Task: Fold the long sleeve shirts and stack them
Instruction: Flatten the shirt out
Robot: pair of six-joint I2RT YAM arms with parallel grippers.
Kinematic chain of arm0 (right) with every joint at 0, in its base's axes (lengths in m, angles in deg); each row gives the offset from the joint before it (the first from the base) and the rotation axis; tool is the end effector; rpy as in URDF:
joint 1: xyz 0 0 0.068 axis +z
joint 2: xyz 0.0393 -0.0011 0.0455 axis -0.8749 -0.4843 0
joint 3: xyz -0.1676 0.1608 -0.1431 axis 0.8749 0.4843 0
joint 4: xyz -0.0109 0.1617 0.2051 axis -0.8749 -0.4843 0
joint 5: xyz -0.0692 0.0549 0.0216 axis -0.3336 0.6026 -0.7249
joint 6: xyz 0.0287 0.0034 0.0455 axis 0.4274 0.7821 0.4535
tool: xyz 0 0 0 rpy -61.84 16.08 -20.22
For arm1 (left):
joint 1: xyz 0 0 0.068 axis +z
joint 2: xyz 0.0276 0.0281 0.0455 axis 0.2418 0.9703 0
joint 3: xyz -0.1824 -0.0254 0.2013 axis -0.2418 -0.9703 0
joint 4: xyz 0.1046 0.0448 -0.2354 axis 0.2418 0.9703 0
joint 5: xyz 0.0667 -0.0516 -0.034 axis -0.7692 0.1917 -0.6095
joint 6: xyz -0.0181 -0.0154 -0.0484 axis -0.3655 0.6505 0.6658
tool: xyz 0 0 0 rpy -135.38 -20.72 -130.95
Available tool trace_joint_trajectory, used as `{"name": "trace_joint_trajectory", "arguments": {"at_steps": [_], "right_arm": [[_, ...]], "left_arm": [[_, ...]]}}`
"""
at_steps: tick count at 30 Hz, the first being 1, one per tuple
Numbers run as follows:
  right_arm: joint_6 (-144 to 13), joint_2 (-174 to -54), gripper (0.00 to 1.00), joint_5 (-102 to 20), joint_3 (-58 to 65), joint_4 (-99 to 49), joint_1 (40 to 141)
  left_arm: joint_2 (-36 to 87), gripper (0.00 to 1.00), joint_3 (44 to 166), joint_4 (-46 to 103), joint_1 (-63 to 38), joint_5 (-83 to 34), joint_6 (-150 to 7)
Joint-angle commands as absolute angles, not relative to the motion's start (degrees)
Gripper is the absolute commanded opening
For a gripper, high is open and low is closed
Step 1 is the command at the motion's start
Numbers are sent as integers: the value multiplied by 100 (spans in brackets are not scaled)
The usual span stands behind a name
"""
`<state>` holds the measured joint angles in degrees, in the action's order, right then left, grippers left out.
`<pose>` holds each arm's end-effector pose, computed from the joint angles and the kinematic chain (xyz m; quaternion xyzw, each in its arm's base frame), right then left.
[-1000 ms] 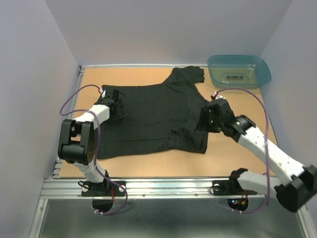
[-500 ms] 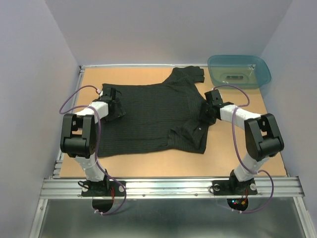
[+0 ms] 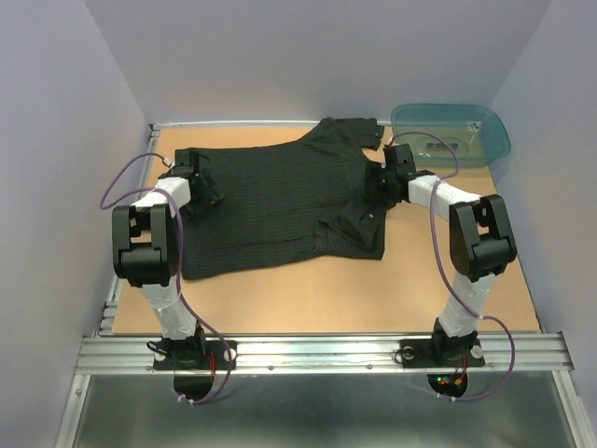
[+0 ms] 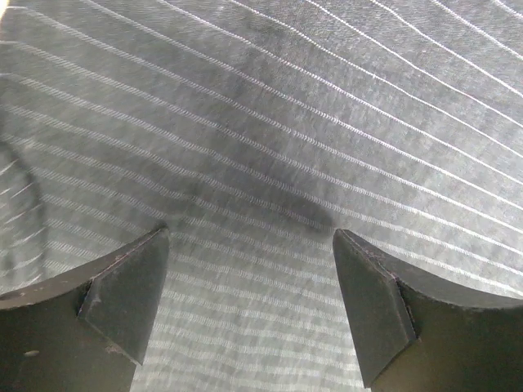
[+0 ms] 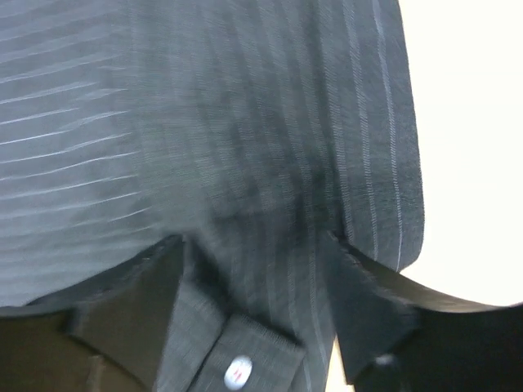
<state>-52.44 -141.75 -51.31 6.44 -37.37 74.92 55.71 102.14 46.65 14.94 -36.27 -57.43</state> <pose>0.3986 0.0968 0.1835 0.0583 0.9350 0.0827 0.3400 0.3895 0.0086 0.1844 -0.2270 0.9194 -0.0410 0.3185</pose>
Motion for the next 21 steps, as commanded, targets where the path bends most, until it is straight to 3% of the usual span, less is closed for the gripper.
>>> {"name": "trace_joint_trajectory", "arguments": {"at_steps": [1, 8, 14, 19, 21], "right_arm": [[-5864, -12795, 79, -4356, 797, -3571, 7658], [-6682, -11625, 89, -4574, 1764, -3888, 8704], [-7007, -12010, 89, -5339, 1914, -4169, 9038], [-7069, -12686, 85, -5620, 1809, -4187, 9109], [-7069, -12784, 77, -5857, 1756, -4187, 9135]], "left_arm": [[4387, 93, 9956, 4932, 1487, -3647, -5680], [2191, 93, 8541, 5055, 1417, -3754, -5627], [1196, 93, 7679, 5344, 1417, -3823, -5470], [913, 93, 7476, 5353, 1417, -3745, -5390], [904, 93, 7520, 5389, 1408, -3762, -5399]]}}
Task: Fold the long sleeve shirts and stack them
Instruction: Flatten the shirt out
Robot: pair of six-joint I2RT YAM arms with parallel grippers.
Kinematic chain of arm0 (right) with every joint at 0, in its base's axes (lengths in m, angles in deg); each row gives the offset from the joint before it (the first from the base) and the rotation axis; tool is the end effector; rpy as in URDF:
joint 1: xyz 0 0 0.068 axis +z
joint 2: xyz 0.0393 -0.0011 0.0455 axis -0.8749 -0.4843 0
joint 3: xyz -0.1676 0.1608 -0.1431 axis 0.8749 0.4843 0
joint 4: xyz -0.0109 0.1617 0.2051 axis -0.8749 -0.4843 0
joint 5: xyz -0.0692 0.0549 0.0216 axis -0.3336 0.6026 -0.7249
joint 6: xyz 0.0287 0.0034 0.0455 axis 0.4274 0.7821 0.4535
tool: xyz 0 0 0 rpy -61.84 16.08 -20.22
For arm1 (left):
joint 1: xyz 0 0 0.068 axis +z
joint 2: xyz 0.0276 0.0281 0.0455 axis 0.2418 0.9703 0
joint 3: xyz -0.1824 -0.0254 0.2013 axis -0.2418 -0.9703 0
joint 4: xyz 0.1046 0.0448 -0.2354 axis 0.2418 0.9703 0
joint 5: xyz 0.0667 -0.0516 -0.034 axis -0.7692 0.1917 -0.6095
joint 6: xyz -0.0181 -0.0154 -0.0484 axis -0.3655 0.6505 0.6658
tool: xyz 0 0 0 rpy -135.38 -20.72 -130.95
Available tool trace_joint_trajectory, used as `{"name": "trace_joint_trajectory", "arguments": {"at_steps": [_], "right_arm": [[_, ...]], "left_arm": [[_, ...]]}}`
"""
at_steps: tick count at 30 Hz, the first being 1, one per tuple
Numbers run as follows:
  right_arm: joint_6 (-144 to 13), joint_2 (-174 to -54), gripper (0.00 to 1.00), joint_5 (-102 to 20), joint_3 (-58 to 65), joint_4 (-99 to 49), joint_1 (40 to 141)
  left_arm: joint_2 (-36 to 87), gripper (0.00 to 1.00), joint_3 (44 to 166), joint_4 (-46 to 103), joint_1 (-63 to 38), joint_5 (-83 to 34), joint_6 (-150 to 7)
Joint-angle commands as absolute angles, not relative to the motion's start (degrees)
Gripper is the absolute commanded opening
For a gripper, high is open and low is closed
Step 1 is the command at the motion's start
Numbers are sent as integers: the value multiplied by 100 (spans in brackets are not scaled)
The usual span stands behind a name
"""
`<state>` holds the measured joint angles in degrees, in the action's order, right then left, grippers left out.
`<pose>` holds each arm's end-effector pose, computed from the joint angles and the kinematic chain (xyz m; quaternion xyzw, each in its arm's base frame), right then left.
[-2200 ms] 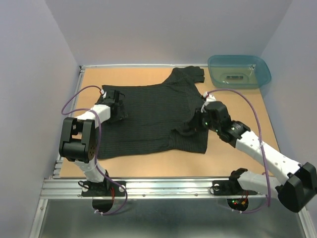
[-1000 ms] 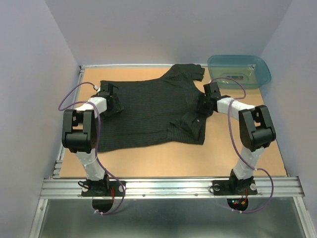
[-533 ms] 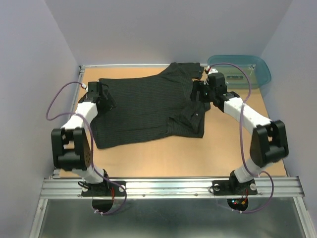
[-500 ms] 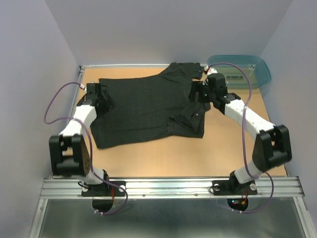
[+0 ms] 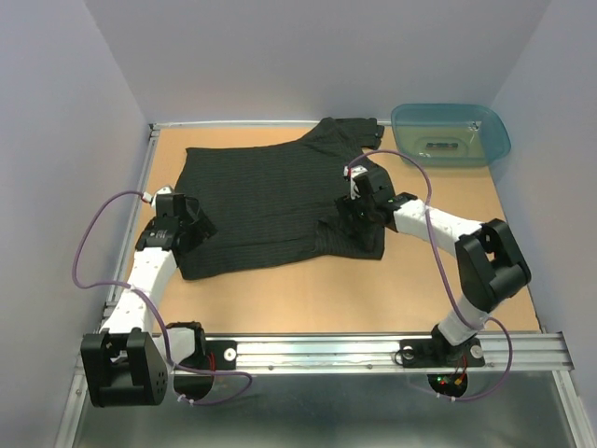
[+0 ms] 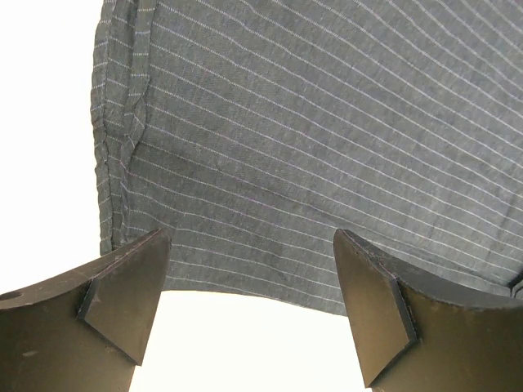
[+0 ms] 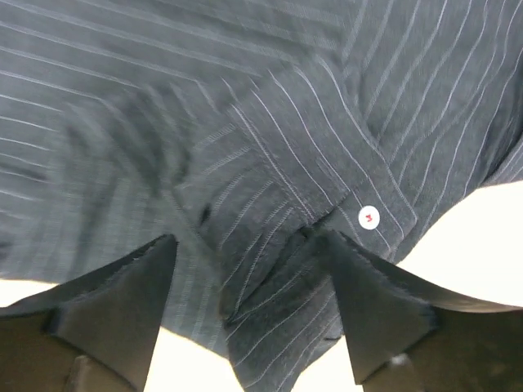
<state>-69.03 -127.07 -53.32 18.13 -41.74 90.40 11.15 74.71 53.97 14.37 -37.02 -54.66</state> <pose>0.3036 0.1675 0.2077 -0.1975 0.9195 0.0602 0.3345 0.2227 0.0041 0.2459 -0.2418 0.8836 -0.0647 0.3958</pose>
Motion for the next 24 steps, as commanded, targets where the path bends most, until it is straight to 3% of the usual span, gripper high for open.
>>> {"name": "trace_joint_trajectory", "arguments": {"at_steps": [1, 2, 4, 5, 10, 19, 24], "right_arm": [[-7069, -12793, 74, -5945, 1747, -4204, 9144], [-7060, -12749, 54, -6198, 1747, -4248, 9214], [-7060, -12565, 26, -6254, 1773, -4335, 9311], [-7043, -12277, 1, -6219, 1791, -4397, 9337], [-6570, -11239, 0, -5386, 1861, -5493, 9399], [-5260, -9832, 1, -1951, 2528, -7664, 9399], [-4495, -9041, 1, -1684, 3099, -8237, 9399]], "left_arm": [[904, 93, 7546, 5406, 1408, -3736, -5408], [913, 93, 7590, 5415, 1417, -3736, -5425], [895, 93, 7626, 5433, 1417, -3771, -5434], [878, 93, 7643, 5433, 1417, -3788, -5434], [939, 93, 7836, 5564, 1417, -3990, -5329], [913, 91, 7854, 5924, 1417, -4578, -4626], [983, 91, 7898, 6100, 1443, -4790, -4362]]}}
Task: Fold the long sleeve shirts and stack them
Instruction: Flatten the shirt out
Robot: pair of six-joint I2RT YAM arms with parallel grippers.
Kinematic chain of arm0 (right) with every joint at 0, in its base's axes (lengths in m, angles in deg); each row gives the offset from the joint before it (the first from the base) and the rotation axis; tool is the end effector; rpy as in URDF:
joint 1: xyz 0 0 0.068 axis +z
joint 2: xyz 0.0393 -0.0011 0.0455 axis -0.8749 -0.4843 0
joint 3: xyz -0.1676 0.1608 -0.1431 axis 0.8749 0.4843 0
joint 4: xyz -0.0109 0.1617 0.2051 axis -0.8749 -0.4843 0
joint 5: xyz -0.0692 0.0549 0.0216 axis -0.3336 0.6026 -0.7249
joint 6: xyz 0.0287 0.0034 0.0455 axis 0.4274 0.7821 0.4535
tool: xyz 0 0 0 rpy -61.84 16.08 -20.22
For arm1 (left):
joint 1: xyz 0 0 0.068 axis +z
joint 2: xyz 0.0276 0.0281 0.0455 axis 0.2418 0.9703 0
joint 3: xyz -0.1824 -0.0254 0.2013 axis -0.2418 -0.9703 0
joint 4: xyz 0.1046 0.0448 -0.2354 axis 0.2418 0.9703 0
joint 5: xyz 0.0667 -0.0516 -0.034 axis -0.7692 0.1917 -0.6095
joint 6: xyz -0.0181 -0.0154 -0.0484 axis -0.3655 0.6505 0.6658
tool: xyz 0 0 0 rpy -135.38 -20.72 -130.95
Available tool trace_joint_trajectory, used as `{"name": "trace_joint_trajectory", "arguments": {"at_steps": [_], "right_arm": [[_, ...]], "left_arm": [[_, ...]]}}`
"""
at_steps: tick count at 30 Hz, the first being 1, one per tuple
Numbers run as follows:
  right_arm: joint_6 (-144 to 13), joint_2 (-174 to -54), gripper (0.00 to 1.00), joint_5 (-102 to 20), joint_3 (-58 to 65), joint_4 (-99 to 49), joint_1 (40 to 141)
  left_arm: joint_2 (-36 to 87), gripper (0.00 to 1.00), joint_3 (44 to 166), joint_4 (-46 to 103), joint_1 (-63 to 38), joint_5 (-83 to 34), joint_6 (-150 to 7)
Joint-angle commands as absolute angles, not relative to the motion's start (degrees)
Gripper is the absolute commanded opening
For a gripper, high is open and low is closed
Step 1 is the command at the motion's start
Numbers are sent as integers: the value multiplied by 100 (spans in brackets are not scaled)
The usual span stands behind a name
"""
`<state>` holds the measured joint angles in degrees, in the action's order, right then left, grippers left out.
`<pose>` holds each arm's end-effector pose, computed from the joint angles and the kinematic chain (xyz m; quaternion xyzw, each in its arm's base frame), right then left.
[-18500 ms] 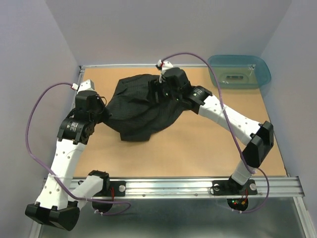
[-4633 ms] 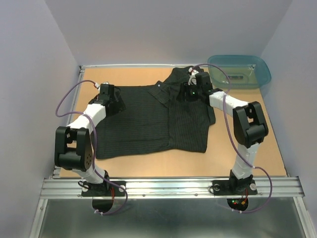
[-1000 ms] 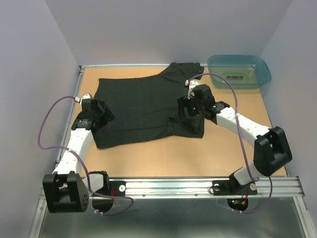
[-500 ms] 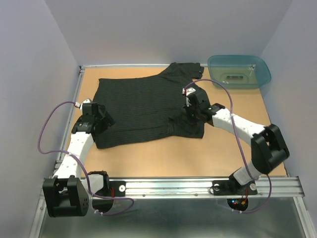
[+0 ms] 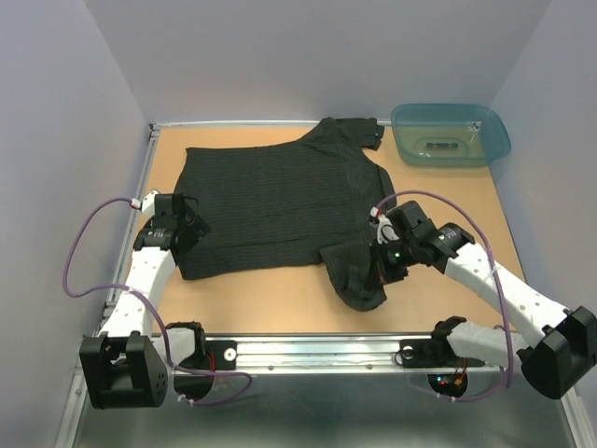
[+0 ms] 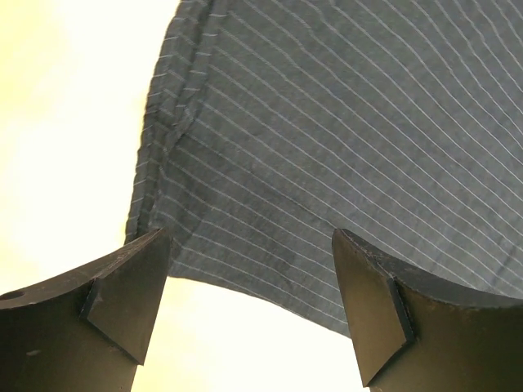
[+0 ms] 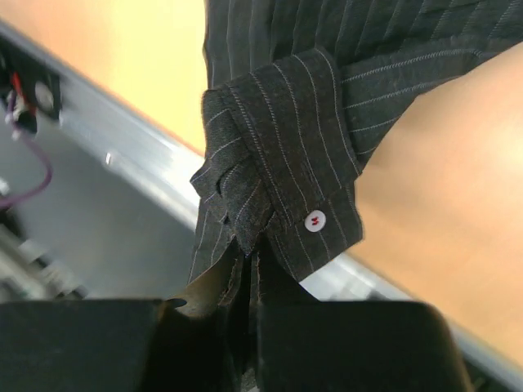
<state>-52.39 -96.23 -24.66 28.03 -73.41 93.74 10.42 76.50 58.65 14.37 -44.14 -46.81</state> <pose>0.1649 0.1230 0.2621 -0.1554 0.9358 0.2898 0.1275 0.2173 0.0084 0.2528 -0.3247 0.8611 -0.0311 0.3901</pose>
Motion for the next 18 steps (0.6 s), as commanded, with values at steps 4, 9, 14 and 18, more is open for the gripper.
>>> {"name": "trace_joint_trajectory", "arguments": {"at_steps": [4, 9, 14, 18], "right_arm": [[-3933, -8487, 15, -1981, 3398, -8572, 9399], [-3554, -8634, 17, -2772, 3663, -7810, 9399], [-3413, -9022, 60, -3588, 3585, -7307, 9399], [-3527, -8732, 84, -4775, 2856, -7263, 9399]], "left_arm": [[1044, 87, 7837, 6276, 1478, -4852, -4055], [1150, 84, 7635, 6311, 1496, -5019, -3835], [1378, 84, 7617, 6452, 1706, -5291, -3782], [1536, 84, 7529, 6443, 1900, -5248, -3720]]}}
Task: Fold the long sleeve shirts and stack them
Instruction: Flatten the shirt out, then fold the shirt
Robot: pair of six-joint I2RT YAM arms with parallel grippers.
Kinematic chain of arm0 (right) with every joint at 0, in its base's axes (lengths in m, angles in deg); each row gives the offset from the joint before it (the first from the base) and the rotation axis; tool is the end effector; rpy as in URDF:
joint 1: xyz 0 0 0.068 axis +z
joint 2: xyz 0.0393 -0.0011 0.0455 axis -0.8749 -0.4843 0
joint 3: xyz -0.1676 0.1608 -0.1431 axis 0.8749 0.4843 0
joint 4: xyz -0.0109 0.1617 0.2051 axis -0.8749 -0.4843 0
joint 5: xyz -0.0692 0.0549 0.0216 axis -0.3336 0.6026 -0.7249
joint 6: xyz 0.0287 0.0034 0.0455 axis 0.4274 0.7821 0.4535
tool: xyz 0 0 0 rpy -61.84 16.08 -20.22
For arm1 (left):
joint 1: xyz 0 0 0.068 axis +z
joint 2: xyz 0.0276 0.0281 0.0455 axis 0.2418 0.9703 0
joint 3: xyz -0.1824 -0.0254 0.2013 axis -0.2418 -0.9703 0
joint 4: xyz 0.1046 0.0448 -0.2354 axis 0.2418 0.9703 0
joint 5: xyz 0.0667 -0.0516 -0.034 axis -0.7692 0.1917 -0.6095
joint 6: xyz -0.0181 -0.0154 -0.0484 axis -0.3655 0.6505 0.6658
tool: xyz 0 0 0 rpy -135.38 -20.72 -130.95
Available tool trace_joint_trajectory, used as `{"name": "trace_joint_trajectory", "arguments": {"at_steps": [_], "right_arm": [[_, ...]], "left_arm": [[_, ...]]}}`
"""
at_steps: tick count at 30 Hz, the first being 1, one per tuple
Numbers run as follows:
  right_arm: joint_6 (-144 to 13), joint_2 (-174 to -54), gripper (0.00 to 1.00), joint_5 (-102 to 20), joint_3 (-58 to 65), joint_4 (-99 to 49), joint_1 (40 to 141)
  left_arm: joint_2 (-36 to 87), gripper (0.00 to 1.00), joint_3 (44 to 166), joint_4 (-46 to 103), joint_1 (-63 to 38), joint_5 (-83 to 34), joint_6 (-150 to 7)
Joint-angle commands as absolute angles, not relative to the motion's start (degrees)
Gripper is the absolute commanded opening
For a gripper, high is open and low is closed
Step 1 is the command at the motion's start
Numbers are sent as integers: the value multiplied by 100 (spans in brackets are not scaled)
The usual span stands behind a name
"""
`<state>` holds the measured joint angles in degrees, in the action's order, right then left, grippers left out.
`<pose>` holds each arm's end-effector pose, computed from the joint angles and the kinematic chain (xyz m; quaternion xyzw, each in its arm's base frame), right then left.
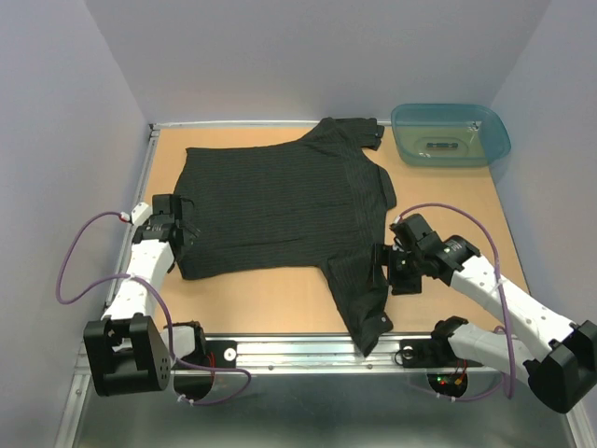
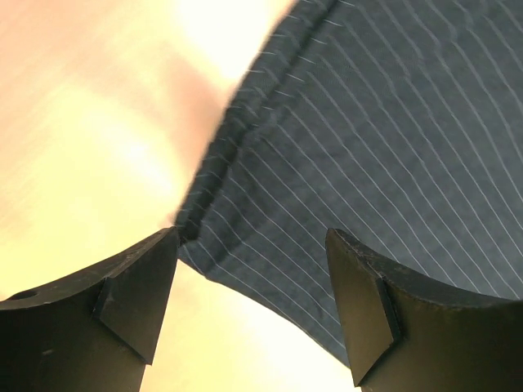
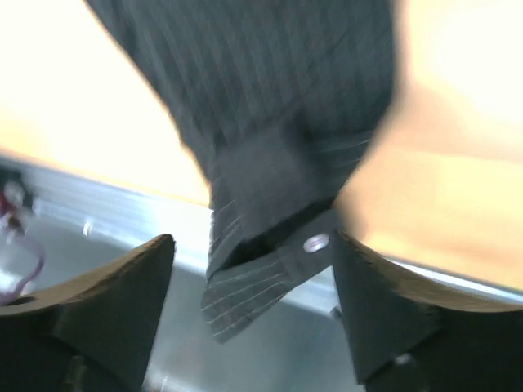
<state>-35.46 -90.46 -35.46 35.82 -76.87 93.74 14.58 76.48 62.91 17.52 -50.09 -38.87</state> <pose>0.1419 0.1008 0.2337 0.0136 0.9729 0.2083 0.0994 0.2189 0.0241 0.2336 -0.4228 0.8396 0.0255 0.3401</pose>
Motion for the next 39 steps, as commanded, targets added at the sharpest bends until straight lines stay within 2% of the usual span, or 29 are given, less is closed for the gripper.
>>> {"name": "trace_joint_trajectory", "arguments": {"at_steps": [1, 4, 7, 13, 25, 30, 39], "right_arm": [[-3579, -8776, 86, -5047, 2654, -7263, 9399], [-3580, -9021, 87, -5777, 2617, -7097, 9390], [-3545, -9268, 83, -5884, 2775, -6728, 9329], [-3527, -9655, 77, -4692, 3469, -5709, 8162], [-3518, -9954, 77, -4232, 3979, -5136, 7870], [-3501, -9928, 77, -4206, 4102, -5066, 7861], [-3430, -10006, 76, -4022, 4322, -4820, 7852]], "left_arm": [[1580, 84, 7477, 6452, 1926, -5230, -3694], [1913, 84, 7397, 6452, 2006, -5038, -3597], [2073, 83, 7275, 6435, 2014, -4782, -3422], [2284, 81, 7055, 6338, 2032, -4571, -3184], [2363, 79, 6923, 6268, 2032, -4298, -3157], [2486, 69, 6940, 6215, 2023, -4413, -3201], [2267, 41, 6896, 6136, 2023, -4421, -3360]]}}
